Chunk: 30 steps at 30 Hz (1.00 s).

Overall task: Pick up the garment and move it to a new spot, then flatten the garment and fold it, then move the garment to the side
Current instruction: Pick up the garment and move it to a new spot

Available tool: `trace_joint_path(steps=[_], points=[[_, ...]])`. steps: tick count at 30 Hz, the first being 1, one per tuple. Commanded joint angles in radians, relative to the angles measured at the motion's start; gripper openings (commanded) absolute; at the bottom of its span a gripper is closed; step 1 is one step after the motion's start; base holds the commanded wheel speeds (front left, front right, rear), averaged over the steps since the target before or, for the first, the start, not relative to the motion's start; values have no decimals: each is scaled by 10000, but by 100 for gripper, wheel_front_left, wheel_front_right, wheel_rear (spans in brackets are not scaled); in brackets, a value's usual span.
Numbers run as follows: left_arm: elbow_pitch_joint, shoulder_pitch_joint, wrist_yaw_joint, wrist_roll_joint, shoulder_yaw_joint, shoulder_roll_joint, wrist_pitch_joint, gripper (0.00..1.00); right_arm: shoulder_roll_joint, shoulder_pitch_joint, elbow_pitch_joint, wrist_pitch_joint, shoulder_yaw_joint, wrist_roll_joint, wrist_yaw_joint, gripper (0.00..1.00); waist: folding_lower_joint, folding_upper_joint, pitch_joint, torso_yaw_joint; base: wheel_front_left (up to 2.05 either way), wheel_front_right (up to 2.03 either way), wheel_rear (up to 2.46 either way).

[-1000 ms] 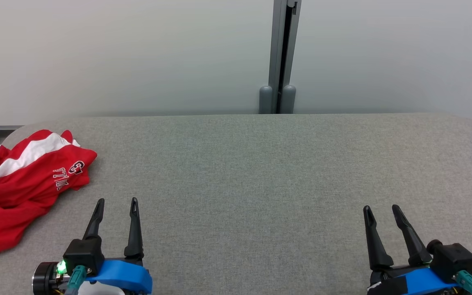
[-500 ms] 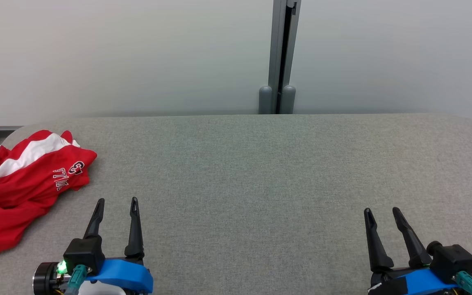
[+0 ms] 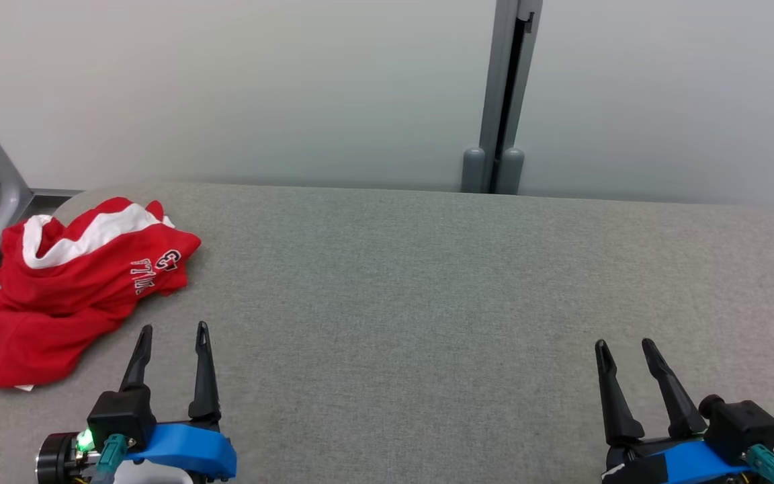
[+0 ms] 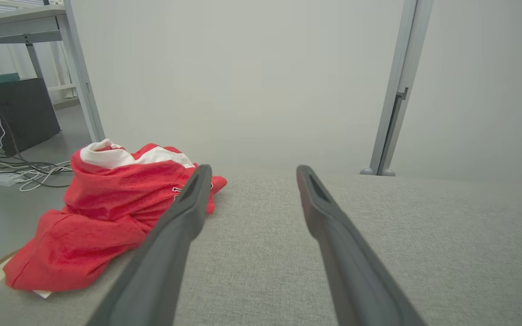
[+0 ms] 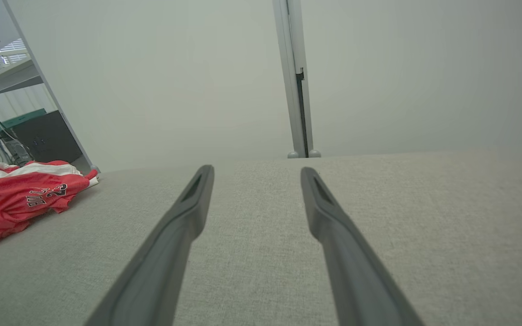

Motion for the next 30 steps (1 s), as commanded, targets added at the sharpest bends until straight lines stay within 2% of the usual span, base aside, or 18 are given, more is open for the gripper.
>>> trace_joint_path(steps=[1, 13, 30], points=[[-39, -26, 74, -6, -5, 75, -25, 100, -63, 96, -47, -40, -3, 69, 4, 100, 0, 0, 29, 218, 0, 0, 0], [-142, 64, 247, -47, 41, 280, -8, 100, -65, 277, -107, -40, -2, 120, 4, 100, 0, 0, 3, 1381, 0, 0, 0], [-211, 110, 403, -229, 88, 439, -41, 100, -65, 239, -159, -40, 18, 137, 4, 100, 0, 0, 161, 3714, 0, 0, 0]])
